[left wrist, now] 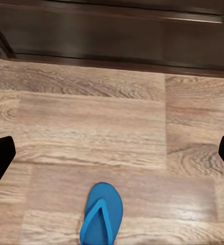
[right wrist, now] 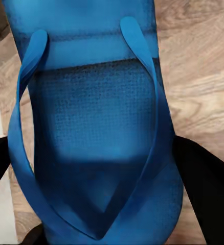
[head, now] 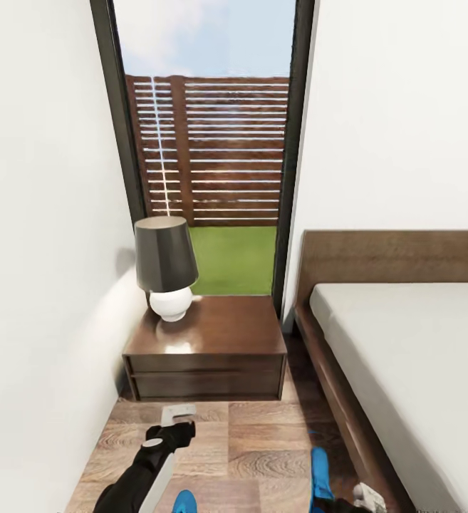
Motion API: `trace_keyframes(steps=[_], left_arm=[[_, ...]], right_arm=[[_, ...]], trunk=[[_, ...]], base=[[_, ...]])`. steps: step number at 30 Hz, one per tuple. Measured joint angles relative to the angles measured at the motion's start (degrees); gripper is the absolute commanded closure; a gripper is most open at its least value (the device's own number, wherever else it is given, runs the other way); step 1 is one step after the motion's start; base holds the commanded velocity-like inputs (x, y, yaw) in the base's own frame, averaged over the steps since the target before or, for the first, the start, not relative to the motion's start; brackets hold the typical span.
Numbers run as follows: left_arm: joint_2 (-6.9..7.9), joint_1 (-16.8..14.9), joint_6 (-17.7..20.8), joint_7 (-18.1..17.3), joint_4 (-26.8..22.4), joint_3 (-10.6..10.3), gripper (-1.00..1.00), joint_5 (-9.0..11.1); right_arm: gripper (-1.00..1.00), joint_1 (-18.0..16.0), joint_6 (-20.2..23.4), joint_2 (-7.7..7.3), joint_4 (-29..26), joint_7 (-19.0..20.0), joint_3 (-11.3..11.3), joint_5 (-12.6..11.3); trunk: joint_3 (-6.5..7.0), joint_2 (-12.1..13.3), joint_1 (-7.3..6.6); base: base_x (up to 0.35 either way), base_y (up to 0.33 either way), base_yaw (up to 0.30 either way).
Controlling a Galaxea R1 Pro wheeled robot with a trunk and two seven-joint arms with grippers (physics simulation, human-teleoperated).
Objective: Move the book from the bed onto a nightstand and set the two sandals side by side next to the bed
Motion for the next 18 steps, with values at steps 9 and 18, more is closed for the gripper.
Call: trace_keyframes(steps=[9,18], left_arm=[[-0.48,0.0,0.1,0.0,0.0,-0.5,-1.0,0.3],[-0.7,0.0,0.1,0.0,0.1,-0.5,-1.0,0.4]], right_arm=[[1.0,-6.8,13.4,5.47,-17.0,0.7,0.0,-8.9],[1.0,-7.0,13.4,6.91,-17.2,0.3,0.1,-10.6]], trunk=[[-1.63,-3.6,1.98],[-3.24,-7.2,3.96]], base=[[0.0,0.0,0.0],[0.0,0.0,0.0]])
